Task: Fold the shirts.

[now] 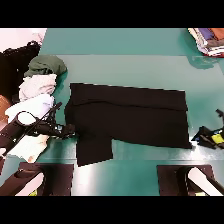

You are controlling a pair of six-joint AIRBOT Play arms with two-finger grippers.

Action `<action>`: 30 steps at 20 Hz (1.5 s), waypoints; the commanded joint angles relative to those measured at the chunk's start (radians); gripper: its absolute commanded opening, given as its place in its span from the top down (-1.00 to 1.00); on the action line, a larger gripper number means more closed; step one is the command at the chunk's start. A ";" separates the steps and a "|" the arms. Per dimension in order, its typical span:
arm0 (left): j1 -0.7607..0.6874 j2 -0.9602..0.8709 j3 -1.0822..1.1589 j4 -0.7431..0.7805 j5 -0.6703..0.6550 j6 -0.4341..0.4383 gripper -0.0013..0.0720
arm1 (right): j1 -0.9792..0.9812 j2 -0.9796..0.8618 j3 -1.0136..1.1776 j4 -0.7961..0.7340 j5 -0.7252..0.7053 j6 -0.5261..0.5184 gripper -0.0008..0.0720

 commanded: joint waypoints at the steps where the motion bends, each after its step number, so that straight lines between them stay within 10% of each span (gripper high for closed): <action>1: 0.000 0.001 0.004 -0.007 0.016 0.006 0.90 | -0.004 -0.037 -0.103 0.081 -0.072 -0.002 -0.08; 6: 0.000 0.001 0.004 -0.006 0.011 0.007 0.90 | 0.099 -0.080 -0.105 0.143 -0.147 -0.002 0.22; 8: 0.000 0.003 0.007 0.004 -0.020 0.006 0.90 | 0.132 -0.068 -0.105 0.122 -0.134 -0.006 0.94; 19: 0.000 0.384 0.114 0.127 -0.408 -0.216 0.90 | 0.153 0.354 0.106 -0.124 0.108 0.001 0.95; 30: 0.000 -0.245 0.512 0.130 0.024 -0.032 0.90 | 0.361 -0.250 0.481 -0.079 -0.052 0.026 0.94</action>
